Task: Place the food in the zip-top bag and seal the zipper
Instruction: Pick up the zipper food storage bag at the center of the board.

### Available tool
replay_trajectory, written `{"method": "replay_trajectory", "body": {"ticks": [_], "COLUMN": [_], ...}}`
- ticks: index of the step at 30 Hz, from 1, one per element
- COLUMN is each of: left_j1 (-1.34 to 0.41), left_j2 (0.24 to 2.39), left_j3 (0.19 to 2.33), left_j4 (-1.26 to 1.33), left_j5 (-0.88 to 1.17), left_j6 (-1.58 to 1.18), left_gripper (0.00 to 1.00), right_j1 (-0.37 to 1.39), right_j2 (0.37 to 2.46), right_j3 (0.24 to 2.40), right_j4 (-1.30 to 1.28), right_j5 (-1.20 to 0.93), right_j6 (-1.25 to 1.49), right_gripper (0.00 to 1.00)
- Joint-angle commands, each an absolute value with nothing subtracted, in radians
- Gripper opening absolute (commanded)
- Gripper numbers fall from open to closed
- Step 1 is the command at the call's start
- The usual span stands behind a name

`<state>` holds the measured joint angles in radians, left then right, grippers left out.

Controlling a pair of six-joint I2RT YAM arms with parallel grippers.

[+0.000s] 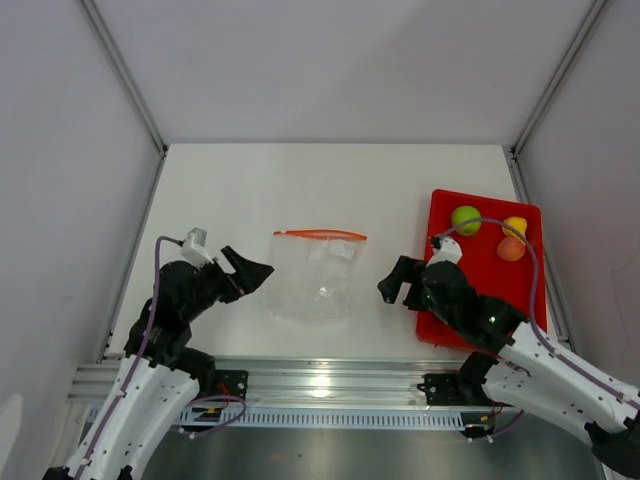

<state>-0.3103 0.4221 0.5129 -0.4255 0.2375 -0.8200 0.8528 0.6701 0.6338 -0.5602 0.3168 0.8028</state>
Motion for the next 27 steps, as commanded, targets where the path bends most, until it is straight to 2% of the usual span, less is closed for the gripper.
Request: {"method": "replay_trajectory", "body": {"ticks": [1, 4, 10, 19, 27], "left_j1": [-0.313, -0.313, -0.313, -0.313, -0.313], "left_j2": [0.44, 0.392, 0.19, 0.069, 0.005], "left_j3": [0.597, 0.579, 0.494, 0.466, 0.456], "left_j4": [-0.613, -0.669, -0.609, -0.632, -0.687], "left_j5": [0.255, 0.287, 0.383, 0.543, 0.554], "left_j6": [-0.71, -0.736, -0.822, -0.85, -0.864], "left_gripper": [1.0, 1.0, 1.0, 1.0, 0.99], "right_j1": [0.848, 0.847, 0.789, 0.603, 0.56], "right_j2": [0.854, 1.038, 1.389, 1.656, 1.902], "right_j3": [0.763, 0.859, 1.067, 1.172, 1.278], "right_j4": [-0.467, -0.364, -0.305, -0.063, 0.038], "right_j5": [0.296, 0.204, 0.12, -0.161, -0.317], "right_j6": [0.668, 0.559, 0.477, 0.543, 0.584], "right_gripper": [1.0, 0.99, 0.99, 0.99, 0.99]}}
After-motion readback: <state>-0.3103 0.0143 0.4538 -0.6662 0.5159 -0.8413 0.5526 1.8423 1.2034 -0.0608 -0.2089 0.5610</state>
